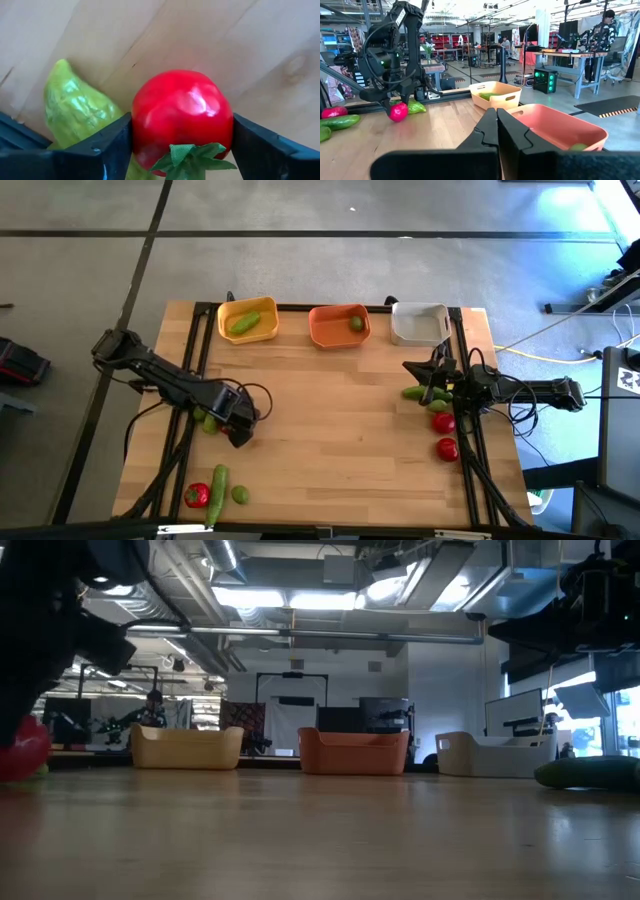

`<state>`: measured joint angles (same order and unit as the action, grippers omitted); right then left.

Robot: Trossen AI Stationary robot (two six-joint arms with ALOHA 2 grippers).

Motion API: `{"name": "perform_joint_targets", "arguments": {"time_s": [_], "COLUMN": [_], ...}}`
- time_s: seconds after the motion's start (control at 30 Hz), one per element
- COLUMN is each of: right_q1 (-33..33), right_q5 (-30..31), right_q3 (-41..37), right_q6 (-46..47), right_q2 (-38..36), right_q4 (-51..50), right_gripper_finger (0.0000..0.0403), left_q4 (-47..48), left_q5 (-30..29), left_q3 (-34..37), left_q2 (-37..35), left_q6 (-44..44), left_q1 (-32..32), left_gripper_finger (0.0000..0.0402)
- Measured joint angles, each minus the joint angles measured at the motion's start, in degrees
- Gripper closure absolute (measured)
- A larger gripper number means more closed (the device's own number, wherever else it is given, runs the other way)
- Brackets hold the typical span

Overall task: Sort produce into baskets
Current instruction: Put the top left tomato into the yellow bin

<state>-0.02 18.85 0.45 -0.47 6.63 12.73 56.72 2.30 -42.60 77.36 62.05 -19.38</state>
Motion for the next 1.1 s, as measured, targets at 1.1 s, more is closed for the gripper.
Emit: {"name": "perform_joint_targets", "arguments": {"time_s": [1.1], "right_q1": [0.0], "right_q5": [1.7], "right_q3": [0.0], "right_q6": [0.5], "right_q2": [0.0], "right_q4": [0.0], "right_gripper_finger": [0.0403], "left_q4": [-1.8], "left_q5": [-19.5], "left_q3": [-18.9], "left_q2": [-0.1], "left_q6": [-42.8], "left_q1": [43.7], "left_gripper_finger": [0.0121]}}
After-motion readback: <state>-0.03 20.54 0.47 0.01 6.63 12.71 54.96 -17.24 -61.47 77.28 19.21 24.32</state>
